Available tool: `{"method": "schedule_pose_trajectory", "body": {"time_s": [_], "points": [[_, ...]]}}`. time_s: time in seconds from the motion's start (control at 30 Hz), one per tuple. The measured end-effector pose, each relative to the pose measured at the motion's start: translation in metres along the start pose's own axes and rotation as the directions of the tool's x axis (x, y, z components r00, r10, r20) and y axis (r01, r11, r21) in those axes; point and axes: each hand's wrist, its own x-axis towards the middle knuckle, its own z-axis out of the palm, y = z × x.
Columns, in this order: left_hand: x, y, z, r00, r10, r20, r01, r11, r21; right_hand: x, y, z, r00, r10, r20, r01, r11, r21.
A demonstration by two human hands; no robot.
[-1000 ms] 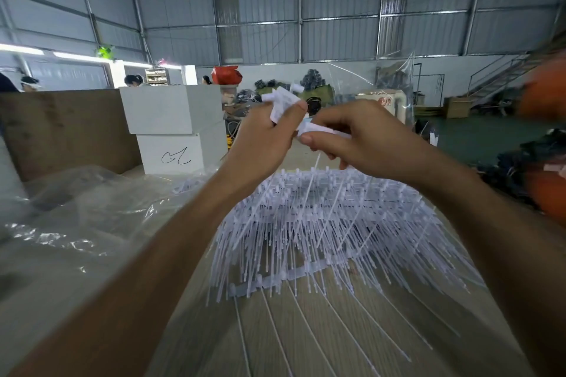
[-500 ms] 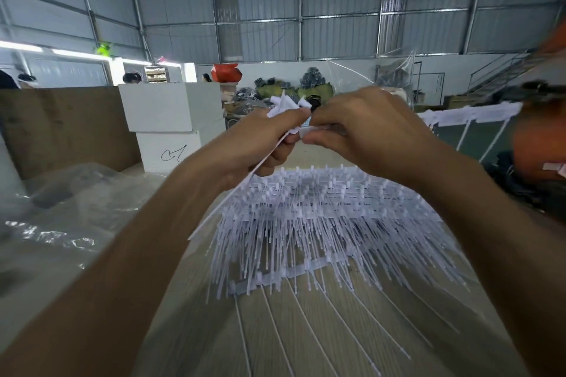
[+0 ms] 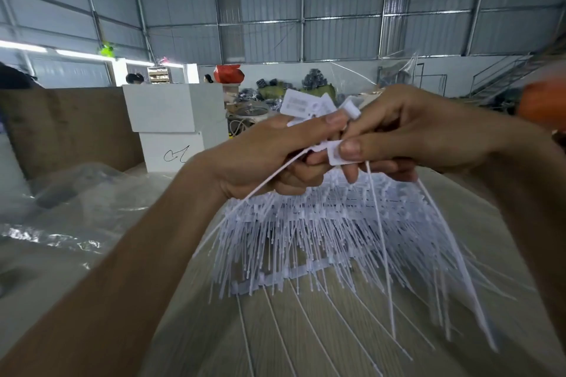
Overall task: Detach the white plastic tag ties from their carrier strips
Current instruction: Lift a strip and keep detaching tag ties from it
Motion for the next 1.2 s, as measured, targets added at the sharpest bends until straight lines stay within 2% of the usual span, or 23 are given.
{"method": "schedule_pose_trajectory", "body": {"time_s": [0.07,0.13,0.27,0.37,0.43,0.53,0.7,0.83,1.0,1.1,1.2], "points": [[-0.002,0.002,0.0,0.993,0.033,0.113,-0.026,0.998,-0.066,-0.004,0.0,-0.002,0.997,0.005,0.072,-0.007,1.0,0.028],[-0.004,0.003,-0.004,0.988,0.066,0.138,-0.049,0.992,-0.118,-0.007,0.002,-0.004,0.994,0.034,0.1,-0.038,0.999,0.039],[0.002,-0.002,-0.011,0.992,0.099,-0.079,-0.104,0.993,-0.059,-0.005,0.013,-0.006,0.993,0.067,-0.101,-0.065,0.998,0.019],[0.006,-0.013,-0.015,0.946,0.044,-0.322,-0.072,0.995,-0.074,0.0,0.017,-0.004,0.971,0.073,-0.225,-0.08,0.997,-0.022],[0.008,-0.019,-0.017,0.914,-0.002,-0.406,-0.057,0.989,-0.133,0.003,0.017,-0.002,0.966,0.085,-0.245,-0.106,0.992,-0.074],[0.01,-0.025,-0.022,0.891,-0.043,-0.453,-0.018,0.991,-0.129,0.008,0.018,0.002,0.954,0.088,-0.285,-0.129,0.983,-0.129],[0.017,-0.033,-0.022,0.871,-0.026,-0.49,0.04,0.999,0.018,0.012,0.024,0.005,0.91,0.073,-0.409,-0.139,0.981,-0.133],[0.018,-0.032,-0.023,0.822,0.026,-0.568,-0.049,0.999,-0.025,0.011,0.025,0.001,0.934,0.115,-0.338,-0.188,0.963,-0.191],[0.016,-0.028,-0.023,0.784,0.083,-0.615,-0.066,0.997,0.051,0.012,0.024,0.002,0.94,0.157,-0.302,-0.176,0.984,-0.037],[0.019,-0.025,-0.019,0.788,0.097,-0.608,-0.095,0.995,0.036,0.014,0.027,0.005,0.934,0.141,-0.327,-0.164,0.986,-0.042],[0.019,-0.025,-0.016,0.781,0.195,-0.594,-0.109,0.978,0.178,0.014,0.028,0.007,0.929,0.11,-0.354,-0.135,0.99,-0.047]]}}
